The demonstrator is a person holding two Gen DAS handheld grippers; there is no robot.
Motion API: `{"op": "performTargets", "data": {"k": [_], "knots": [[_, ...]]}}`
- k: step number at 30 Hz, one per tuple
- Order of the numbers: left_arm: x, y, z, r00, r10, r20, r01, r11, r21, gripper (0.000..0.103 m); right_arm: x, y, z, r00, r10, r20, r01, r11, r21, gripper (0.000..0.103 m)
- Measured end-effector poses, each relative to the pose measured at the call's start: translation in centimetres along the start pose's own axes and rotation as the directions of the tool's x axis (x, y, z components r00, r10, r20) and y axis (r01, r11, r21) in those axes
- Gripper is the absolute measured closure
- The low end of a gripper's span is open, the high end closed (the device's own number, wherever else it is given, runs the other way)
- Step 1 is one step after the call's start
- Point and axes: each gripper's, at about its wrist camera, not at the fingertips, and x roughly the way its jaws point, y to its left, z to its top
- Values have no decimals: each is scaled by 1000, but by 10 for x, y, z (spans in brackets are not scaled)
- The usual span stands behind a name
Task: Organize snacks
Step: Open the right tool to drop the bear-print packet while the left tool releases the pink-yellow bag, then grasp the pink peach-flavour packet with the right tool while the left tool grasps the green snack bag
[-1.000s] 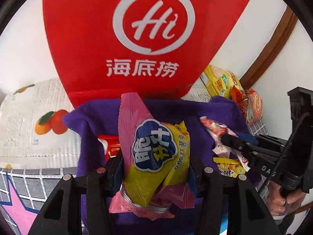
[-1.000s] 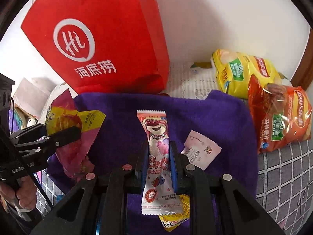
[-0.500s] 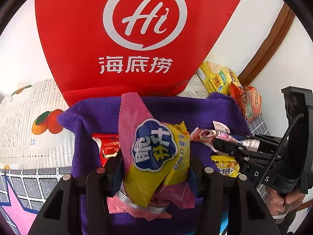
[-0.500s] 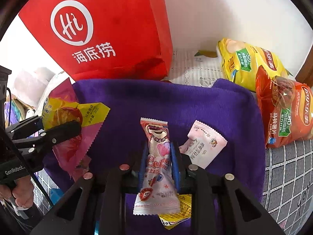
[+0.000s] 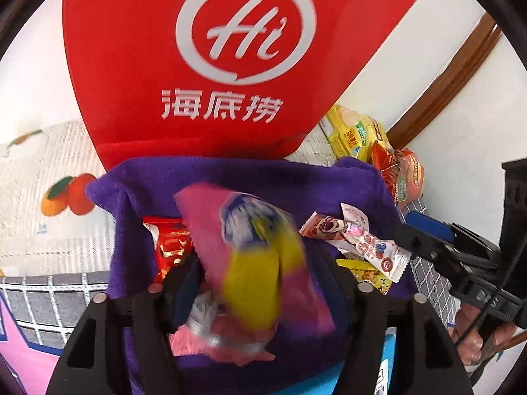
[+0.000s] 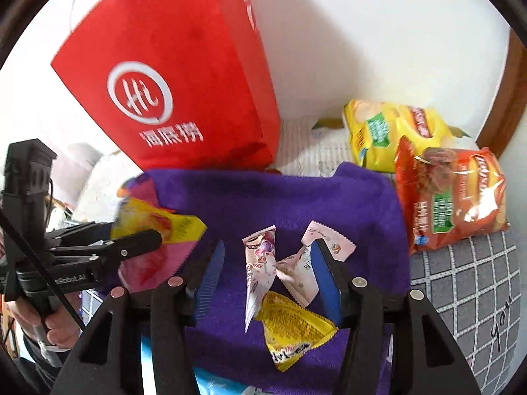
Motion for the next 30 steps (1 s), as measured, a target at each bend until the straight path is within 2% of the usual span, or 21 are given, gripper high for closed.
{"op": "performTargets", "data": {"k": [4, 8, 14, 23, 28, 30], "knots": [[-17, -9, -6, 999, 12, 40, -13, 1000, 21, 34, -17, 5, -13, 1000, -10, 11, 10, 1000, -3, 45], [-30, -14, -17, 999, 23, 36, -24, 999, 23, 34, -37, 9, -32, 998, -52, 31, 53, 999, -7, 45], [-65, -22, -48, 996, 61, 61, -63, 997, 34, 34, -70, 11, -67, 996, -63, 60, 60, 997, 39, 45], [-111, -26, -105, 995, 65, 81, -67, 998, 14, 34, -108, 31, -149, 998, -40, 55, 37, 998, 55, 46], [-123, -26, -138, 996, 48, 74, -50, 999, 14, 34, -111, 35, -196, 999, -47, 19, 46, 998, 33, 46], [-127, -25, -150, 996, 48, 71, -49, 999, 9, 34, -108, 35, -213, 1000, -26, -5, 26, 999, 36, 46]]}}
